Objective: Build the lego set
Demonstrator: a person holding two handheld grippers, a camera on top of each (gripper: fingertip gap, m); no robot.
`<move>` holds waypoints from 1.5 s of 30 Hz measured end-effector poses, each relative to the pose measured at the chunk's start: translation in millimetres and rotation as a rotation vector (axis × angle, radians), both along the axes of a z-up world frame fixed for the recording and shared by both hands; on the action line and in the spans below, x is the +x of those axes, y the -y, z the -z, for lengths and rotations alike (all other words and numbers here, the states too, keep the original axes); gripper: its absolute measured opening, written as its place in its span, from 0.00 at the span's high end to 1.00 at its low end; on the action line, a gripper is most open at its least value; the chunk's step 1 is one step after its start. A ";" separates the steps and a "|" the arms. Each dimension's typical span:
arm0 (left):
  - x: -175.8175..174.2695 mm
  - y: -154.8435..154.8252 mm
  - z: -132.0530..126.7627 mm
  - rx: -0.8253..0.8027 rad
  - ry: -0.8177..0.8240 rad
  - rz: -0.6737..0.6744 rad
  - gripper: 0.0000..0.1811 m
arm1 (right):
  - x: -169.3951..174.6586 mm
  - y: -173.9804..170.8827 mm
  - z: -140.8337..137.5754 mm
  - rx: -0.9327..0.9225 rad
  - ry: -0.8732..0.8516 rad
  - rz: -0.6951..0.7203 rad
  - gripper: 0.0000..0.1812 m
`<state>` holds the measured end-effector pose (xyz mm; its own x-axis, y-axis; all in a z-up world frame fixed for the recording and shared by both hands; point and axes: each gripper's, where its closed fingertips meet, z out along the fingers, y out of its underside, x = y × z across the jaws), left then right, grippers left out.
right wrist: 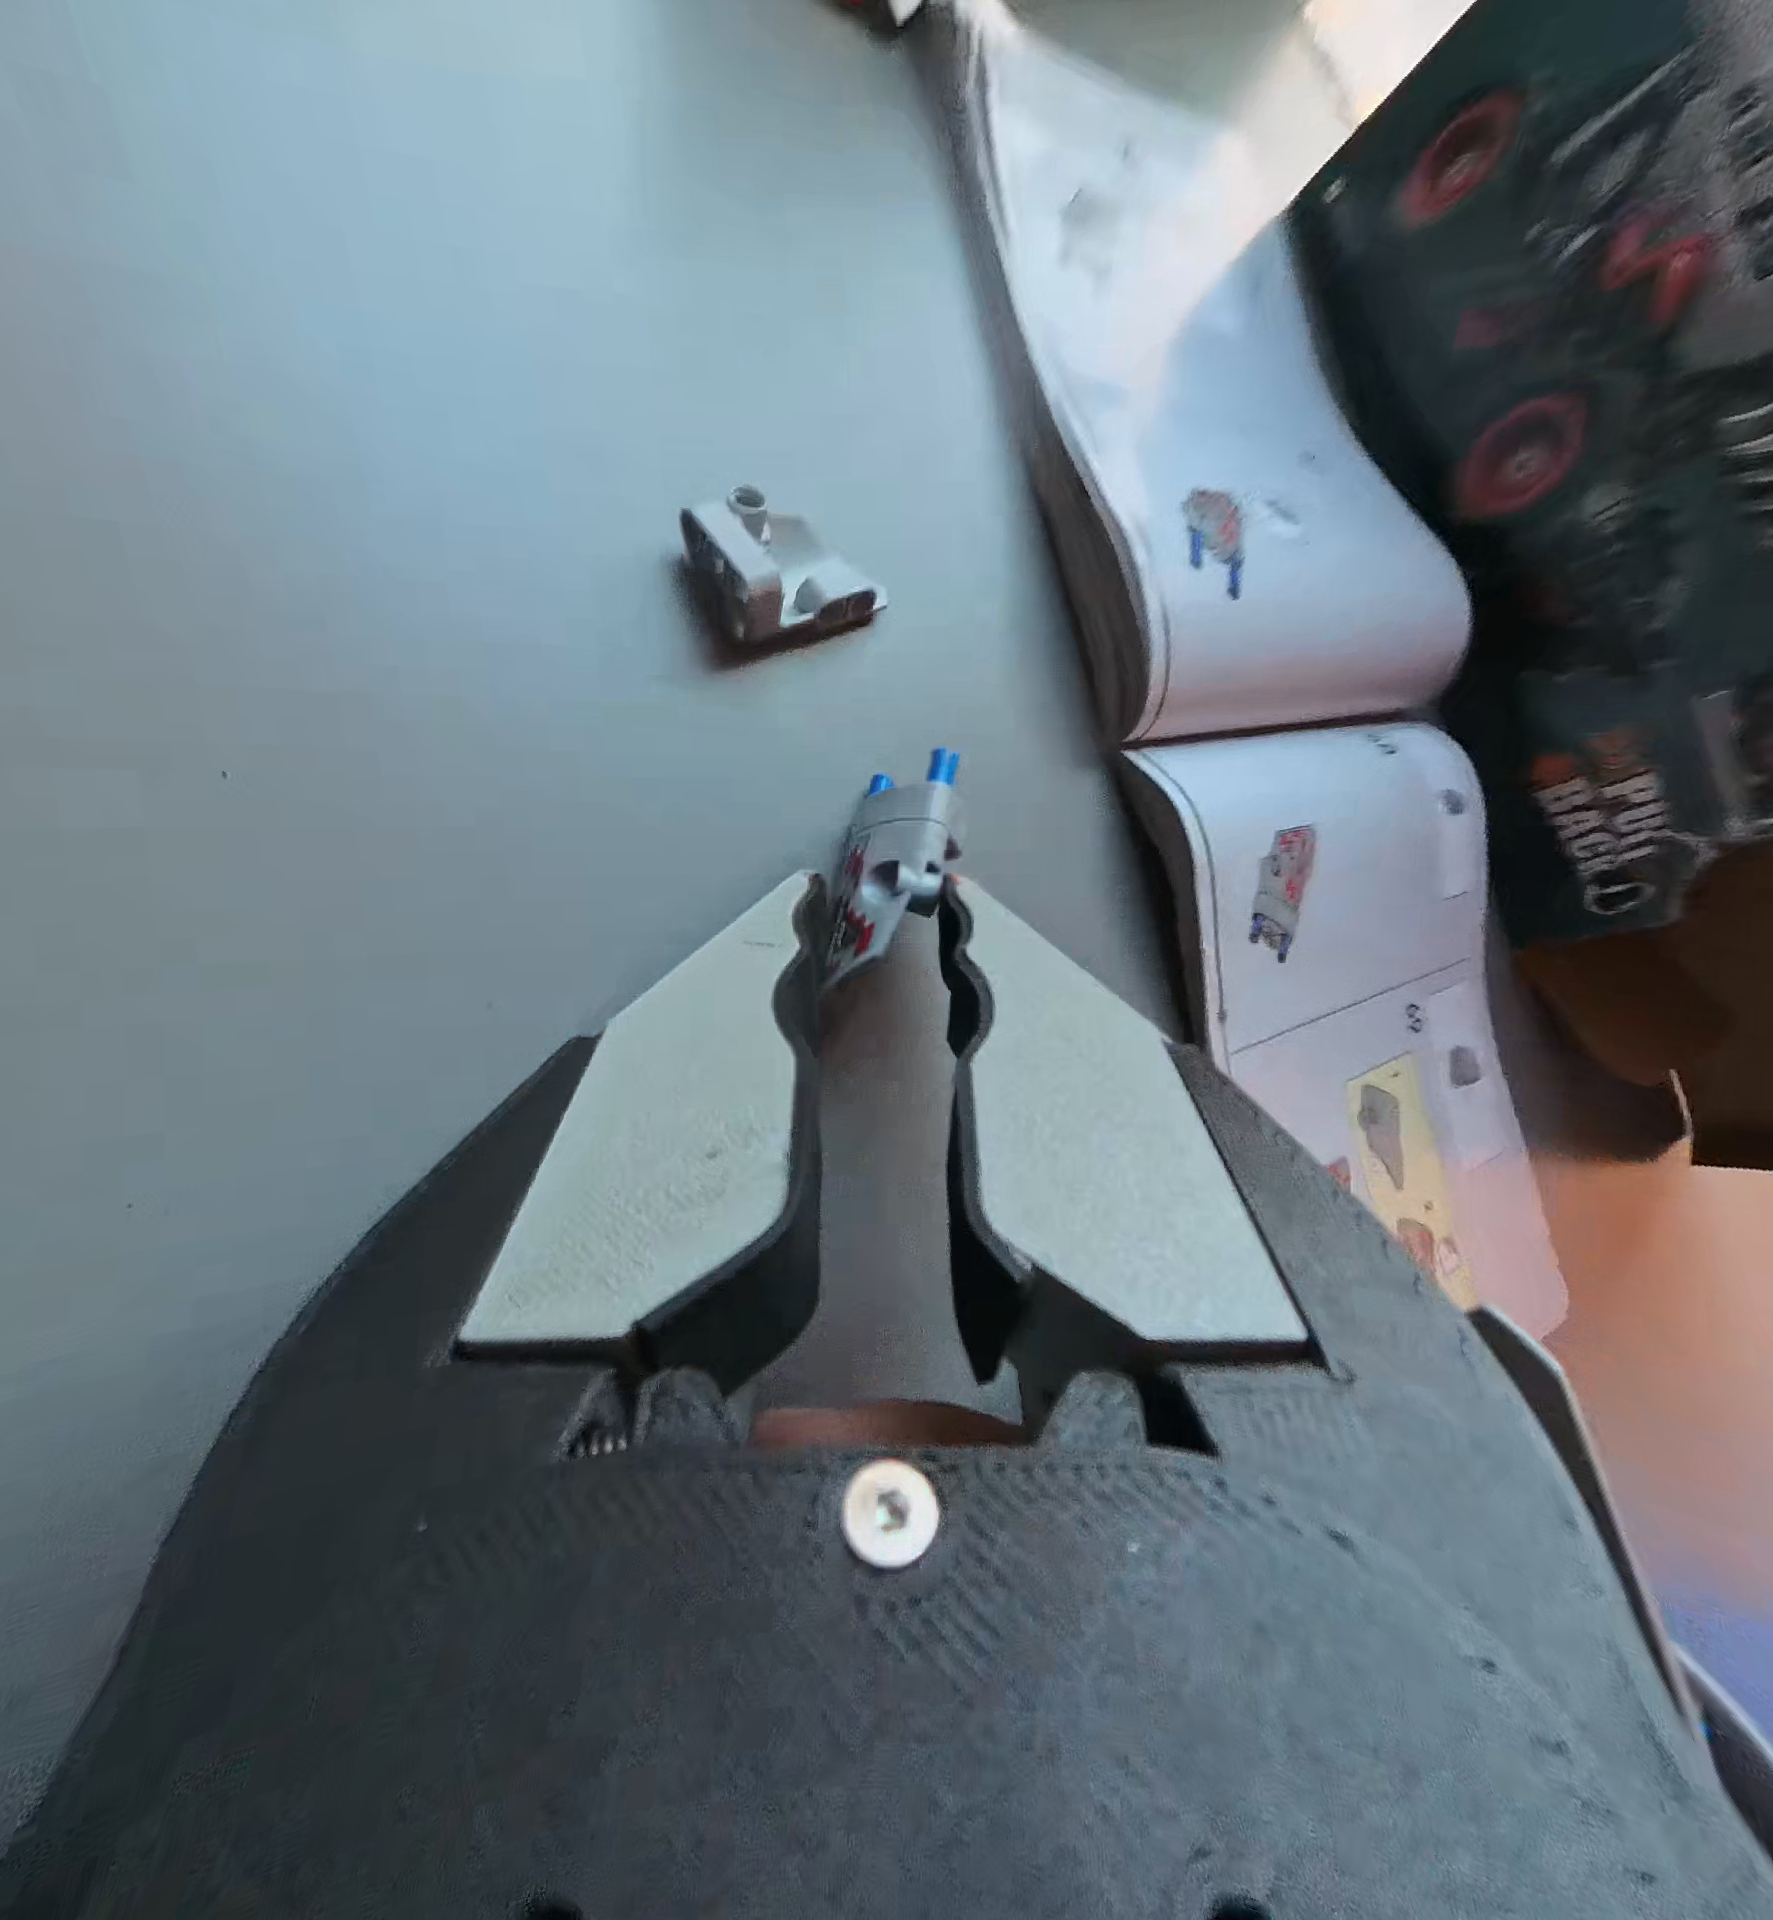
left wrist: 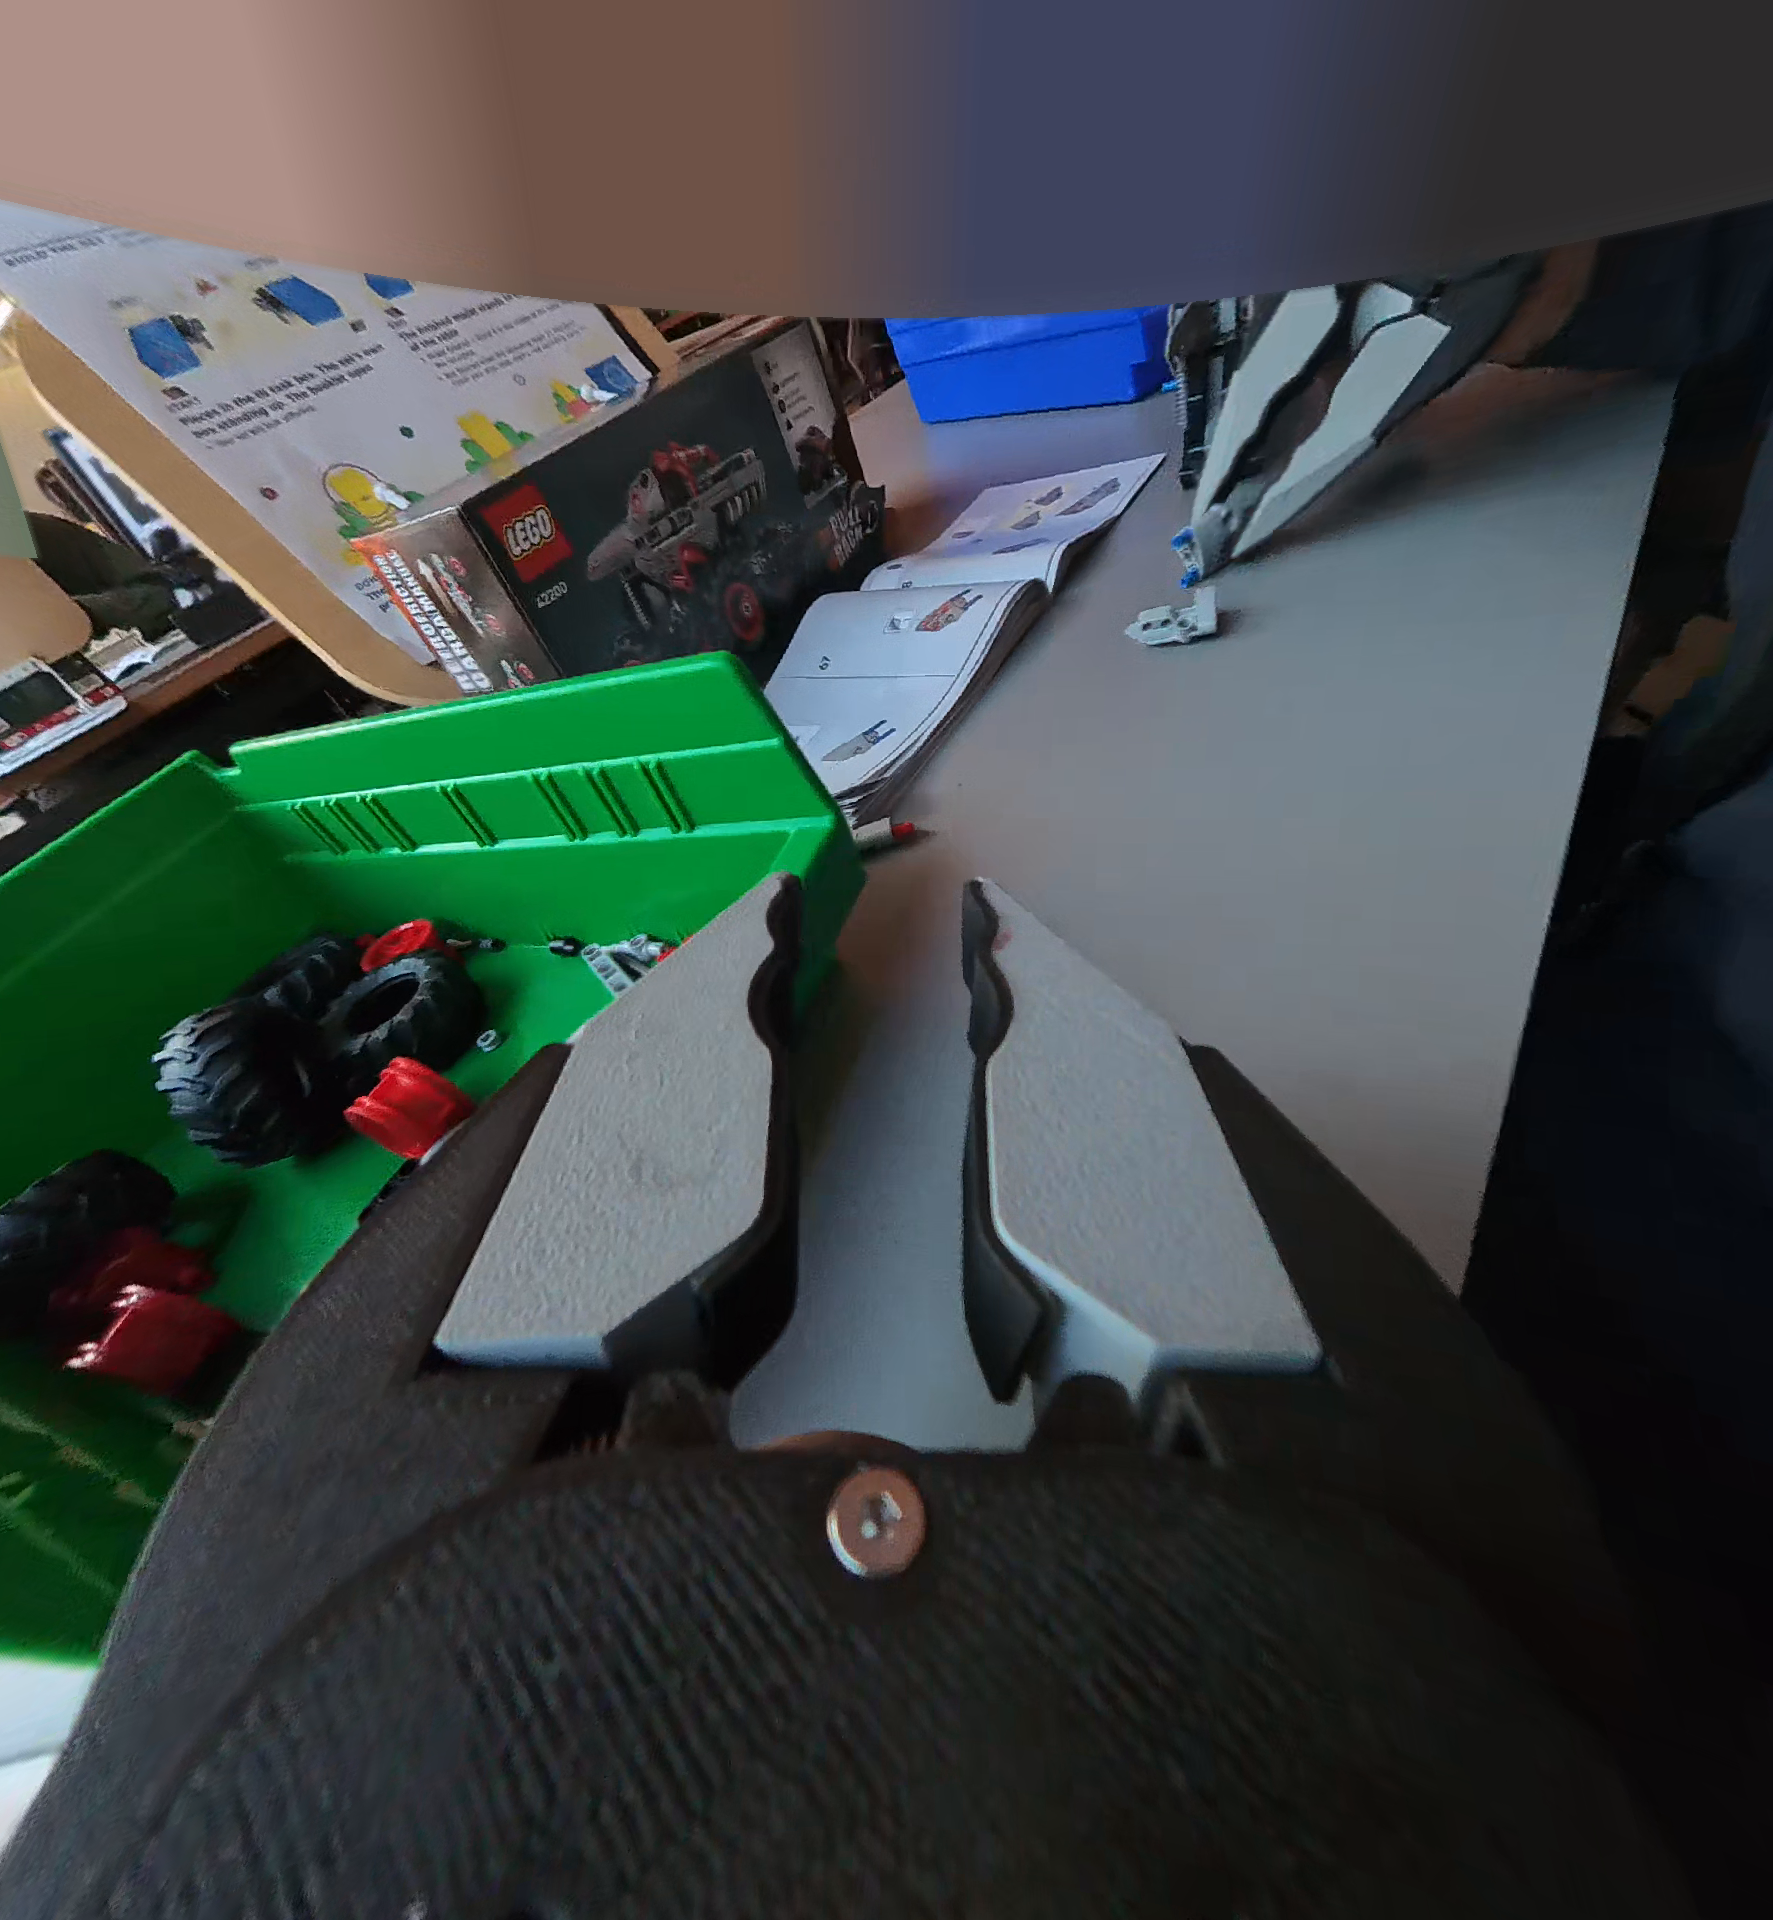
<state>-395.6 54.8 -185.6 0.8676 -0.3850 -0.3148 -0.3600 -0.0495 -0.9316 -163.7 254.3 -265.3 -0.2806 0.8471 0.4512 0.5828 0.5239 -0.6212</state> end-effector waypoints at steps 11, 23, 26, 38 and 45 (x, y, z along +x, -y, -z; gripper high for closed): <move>-51.5 23.8 -42.2 -0.077 -0.016 -0.006 0.85 | -9.2 24.0 -49.3 -0.327 -0.065 -0.160 0.86; -82.7 10.1 58.2 -0.999 -0.167 -0.223 0.80 | -25.0 60.4 -108.1 -0.533 -0.362 -0.481 0.88; -93.5 14.1 69.4 -1.026 -0.273 -0.254 0.86 | -19.0 68.9 -110.4 -0.523 -0.378 -0.533 0.89; -65.7 33.6 11.7 -0.670 -0.120 -0.096 0.78 | -4.6 80.1 -103.2 -0.527 -0.353 -0.605 0.90; -133.6 -54.6 -35.6 -0.680 -0.150 -0.331 0.75 | -8.3 82.1 -100.8 -0.558 -0.344 -0.610 0.89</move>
<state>-529.2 109.4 -150.0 0.9380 -0.2634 -0.2252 -0.3465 -0.7210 -0.6001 -172.0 172.1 -164.5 -0.6792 0.7163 0.1600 0.0365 0.2507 -0.9674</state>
